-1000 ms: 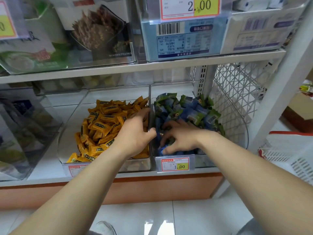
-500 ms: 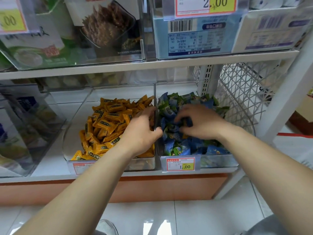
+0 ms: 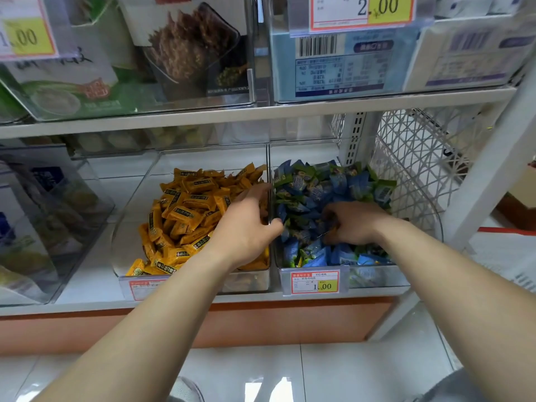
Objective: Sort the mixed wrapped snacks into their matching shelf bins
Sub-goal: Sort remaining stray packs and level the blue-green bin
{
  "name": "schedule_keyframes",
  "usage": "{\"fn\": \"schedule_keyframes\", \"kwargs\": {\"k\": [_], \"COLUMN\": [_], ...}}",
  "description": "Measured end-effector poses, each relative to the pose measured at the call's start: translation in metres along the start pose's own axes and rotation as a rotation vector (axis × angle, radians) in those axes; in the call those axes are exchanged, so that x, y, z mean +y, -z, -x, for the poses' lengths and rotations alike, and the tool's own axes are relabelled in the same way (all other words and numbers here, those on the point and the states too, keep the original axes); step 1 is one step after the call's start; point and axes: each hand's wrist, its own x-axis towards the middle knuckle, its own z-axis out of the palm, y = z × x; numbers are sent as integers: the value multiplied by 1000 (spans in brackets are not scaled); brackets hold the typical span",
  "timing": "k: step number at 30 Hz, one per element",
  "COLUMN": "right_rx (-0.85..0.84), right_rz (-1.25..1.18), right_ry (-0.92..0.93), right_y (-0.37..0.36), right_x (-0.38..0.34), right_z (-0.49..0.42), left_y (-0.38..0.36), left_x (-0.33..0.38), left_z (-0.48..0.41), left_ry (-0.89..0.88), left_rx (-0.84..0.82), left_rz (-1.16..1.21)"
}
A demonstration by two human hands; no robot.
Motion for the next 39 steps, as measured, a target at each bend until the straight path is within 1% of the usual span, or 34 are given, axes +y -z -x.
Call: {"fn": "schedule_keyframes", "kwargs": {"k": [3, 4, 6, 8, 9, 10, 13, 14, 15, 16, 17, 18, 19, 21, 23, 25, 26, 28, 30, 37, 39], "right_rx": [28, 75, 228, 368, 401, 399, 250, 226, 239, 295, 372, 414, 379, 130, -101, -191, -204, -217, -244, -330, -344], "right_rz": [-180, -268, -442, -640, -752, -876, -1272, -1360, -1401, -1368, -1248, -1073, -910, -682, -507, -335, -263, -202, -176, -51, -74], "right_ry": [61, 73, 93, 126, 163, 214, 371, 383, 369, 333, 289, 262, 269, 317, 322, 316, 302, 261, 230, 158, 167], "right_y": [9, 15, 30, 41, 44, 45, 45, 46, 48, 50, 50, 49, 45, 33, 17, 4, 1, -2, -5, -9, -7], "right_x": [2, 3, 3, -1, -6, -12, -33, -36, -37, -34, -30, -25, -22, -25, -34, -40, -41, -41, -42, -54, -55], "right_z": [2, 5, 13, 22, 26, 30, 37, 38, 40, 40, 39, 38, 37, 35, 29, 20, 16, 8, 2, -7, -5], "left_y": [2, 3, 5, 7, 8, 7, 7, 10, 14, 20, 28, 34, 40, 50, 53, 47, 42, 28, 19, 21, 22], "left_x": [0, 1, 5, 13, 20, 27, 45, 45, 43, 39, 31, 22, 12, -3, -6, -2, 0, 2, 0, -7, -8], "left_z": [2, 2, 2, 0, -1, -1, 0, -1, -2, -3, -4, -3, -2, 4, 7, 11, 14, 22, 27, 28, 29], "left_ry": [-9, -7, -22, -82, -119, -154, -214, -207, -179, -130, -69, -8, 47, 124, 112, 70, 73, 102, 99, 47, 44], "left_rx": [-3, 2, 50, 157, 200, 221, 243, 273, 309, 336, 346, 340, 324, 295, 308, 265, 198, 21, -61, -112, -117], "left_rz": [6, 10, -14, -109, -125, -96, 81, 102, 106, 97, 55, -33, -142, -283, -268, -196, -143, -99, -136, -81, -69]}}
